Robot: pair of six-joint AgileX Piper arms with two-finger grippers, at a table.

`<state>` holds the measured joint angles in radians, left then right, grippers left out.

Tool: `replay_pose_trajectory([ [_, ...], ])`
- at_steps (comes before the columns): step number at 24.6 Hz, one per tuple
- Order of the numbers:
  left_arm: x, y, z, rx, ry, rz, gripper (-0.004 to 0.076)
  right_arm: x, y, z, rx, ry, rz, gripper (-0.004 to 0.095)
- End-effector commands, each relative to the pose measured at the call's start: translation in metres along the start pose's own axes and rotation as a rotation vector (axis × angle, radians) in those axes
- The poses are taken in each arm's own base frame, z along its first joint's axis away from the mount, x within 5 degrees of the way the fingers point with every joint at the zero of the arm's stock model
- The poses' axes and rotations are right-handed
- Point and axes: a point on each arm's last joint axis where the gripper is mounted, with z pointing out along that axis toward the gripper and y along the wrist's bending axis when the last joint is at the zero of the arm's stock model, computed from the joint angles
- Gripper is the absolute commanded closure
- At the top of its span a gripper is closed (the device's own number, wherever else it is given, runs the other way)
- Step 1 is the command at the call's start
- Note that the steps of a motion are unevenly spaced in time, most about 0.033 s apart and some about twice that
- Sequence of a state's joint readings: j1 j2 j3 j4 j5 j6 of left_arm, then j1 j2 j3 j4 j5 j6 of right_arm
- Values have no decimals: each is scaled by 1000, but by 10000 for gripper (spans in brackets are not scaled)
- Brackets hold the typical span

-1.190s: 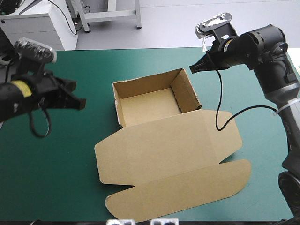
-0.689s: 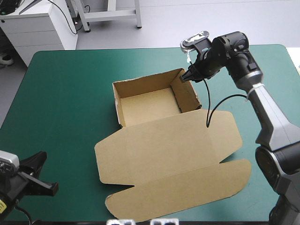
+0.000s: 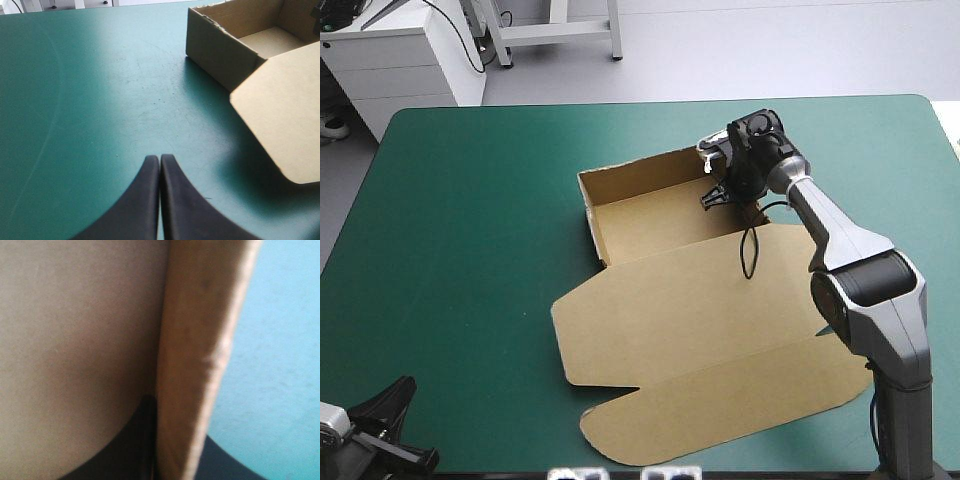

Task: Fold the box

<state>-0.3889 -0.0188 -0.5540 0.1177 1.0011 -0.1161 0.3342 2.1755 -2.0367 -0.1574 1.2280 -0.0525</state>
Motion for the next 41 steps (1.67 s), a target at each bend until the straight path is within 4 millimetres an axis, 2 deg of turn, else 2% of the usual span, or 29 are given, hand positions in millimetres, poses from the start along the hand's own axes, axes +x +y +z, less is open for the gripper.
replay_pose_trajectory([
  [1,-10,0,-5,6,-95,-6,732,8,-54,-31,176,-29,38,928],
  [3,-10,0,-5,6,-93,-6,732,16,-83,-28,191,-13,97,928],
  [6,-10,0,-5,8,-93,-7,732,37,-140,-24,229,23,192,928],
  [9,-10,0,-5,8,-93,-7,732,69,-199,-22,268,66,287,928],
  [12,-10,0,-5,8,-93,-7,732,103,-249,-23,300,82,366,928],
  [15,-10,0,-5,8,-93,-7,732,134,-284,-26,301,85,460,927],
  [17,-10,0,-5,8,-93,-7,732,149,-298,-26,263,74,478,928],
  [20,-10,0,-5,8,-93,-7,732,158,-303,-26,202,67,500,923],
  [22,-10,0,-5,8,-93,-7,732,160,-303,-26,188,85,456,842],
  [23,-10,0,-5,8,-93,-7,732,160,-303,-27,187,83,444,702],
  [24,-10,0,-5,8,-95,-7,732,159,-304,-28,190,79,446,619],
  [25,-10,0,-5,6,-95,-6,732,158,-305,-31,196,69,450,463],
  [27,-10,0,-5,6,-95,-6,732,155,-308,-40,219,42,458,318],
  [28,-10,0,-5,6,-95,-6,732,151,-311,-49,242,9,492,299],
  [31,-10,0,-5,6,-95,-6,732,146,-313,-76,285,-67,545,299],
  [33,-10,0,-5,6,-95,-6,732,147,-307,-107,318,-124,559,301],
  [34,-10,0,-5,6,-95,-6,732,149,-300,-137,333,-190,592,305],
  [35,-10,0,-5,6,-95,-6,732,150,-293,-156,332,-238,602,325],
  [36,-10,0,-5,6,-95,-6,732,152,-278,-194,321,-340,612,415],
  [39,-10,0,-5,6,-95,-6,732,160,-243,-258,270,-529,575,683],
  [41,-10,0,-5,6,-95,-6,732,168,-213,-300,232,-660,490,905],
])
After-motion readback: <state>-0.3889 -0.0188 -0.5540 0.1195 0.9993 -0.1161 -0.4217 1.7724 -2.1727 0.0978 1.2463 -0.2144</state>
